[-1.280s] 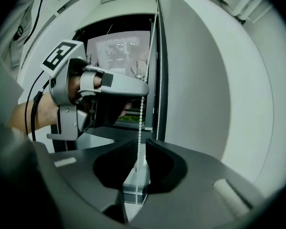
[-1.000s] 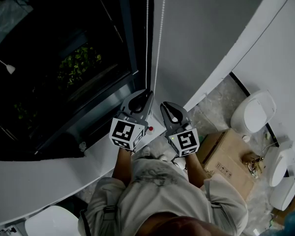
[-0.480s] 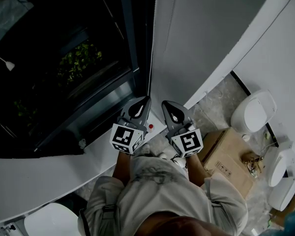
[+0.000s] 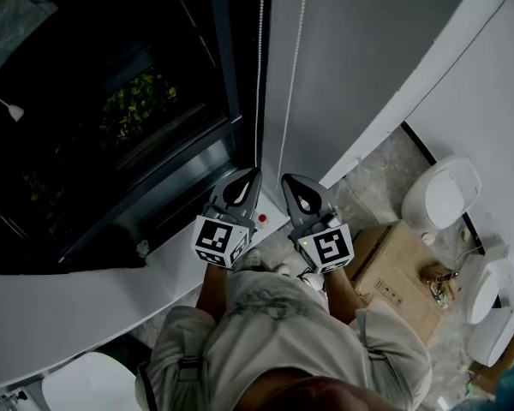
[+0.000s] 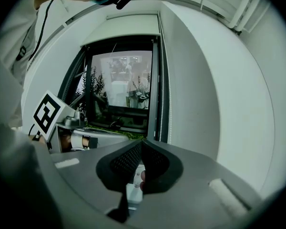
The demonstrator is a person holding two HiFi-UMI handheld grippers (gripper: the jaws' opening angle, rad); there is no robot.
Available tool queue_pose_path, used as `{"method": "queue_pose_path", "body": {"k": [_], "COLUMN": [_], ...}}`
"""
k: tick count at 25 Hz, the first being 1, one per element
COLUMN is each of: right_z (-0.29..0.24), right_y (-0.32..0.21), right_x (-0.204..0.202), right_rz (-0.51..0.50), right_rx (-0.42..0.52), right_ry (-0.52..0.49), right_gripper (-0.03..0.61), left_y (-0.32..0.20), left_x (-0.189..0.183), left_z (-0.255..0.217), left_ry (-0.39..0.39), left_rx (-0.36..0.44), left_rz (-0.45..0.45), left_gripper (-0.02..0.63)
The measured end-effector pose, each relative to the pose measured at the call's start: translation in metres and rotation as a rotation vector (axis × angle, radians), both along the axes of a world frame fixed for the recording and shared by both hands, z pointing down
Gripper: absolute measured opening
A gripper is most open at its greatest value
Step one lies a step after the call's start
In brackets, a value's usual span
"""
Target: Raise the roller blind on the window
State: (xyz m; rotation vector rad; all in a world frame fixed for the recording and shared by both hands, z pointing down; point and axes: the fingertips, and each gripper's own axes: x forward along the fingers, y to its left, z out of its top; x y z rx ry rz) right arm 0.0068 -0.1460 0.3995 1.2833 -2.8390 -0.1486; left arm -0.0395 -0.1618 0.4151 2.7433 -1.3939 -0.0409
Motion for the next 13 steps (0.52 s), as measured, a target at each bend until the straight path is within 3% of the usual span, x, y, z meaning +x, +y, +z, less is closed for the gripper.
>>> {"method": "queue_pose_path", "body": {"k": [13], "right_z": [0.0013], "right_y": [0.0016], "right_x": [-0.0004], "right_rz": [-0.001], "right_rx": [-0.007], "right_ry": [0.006], "right_gripper": [0.008], "left_y": [0.0008], "left_x": [-0.0049], "left_z": [0.0008], "left_ry": [0.003], "left_rx": [-0.002], "left_rz": [-0.021], "left_gripper": [0.005]}}
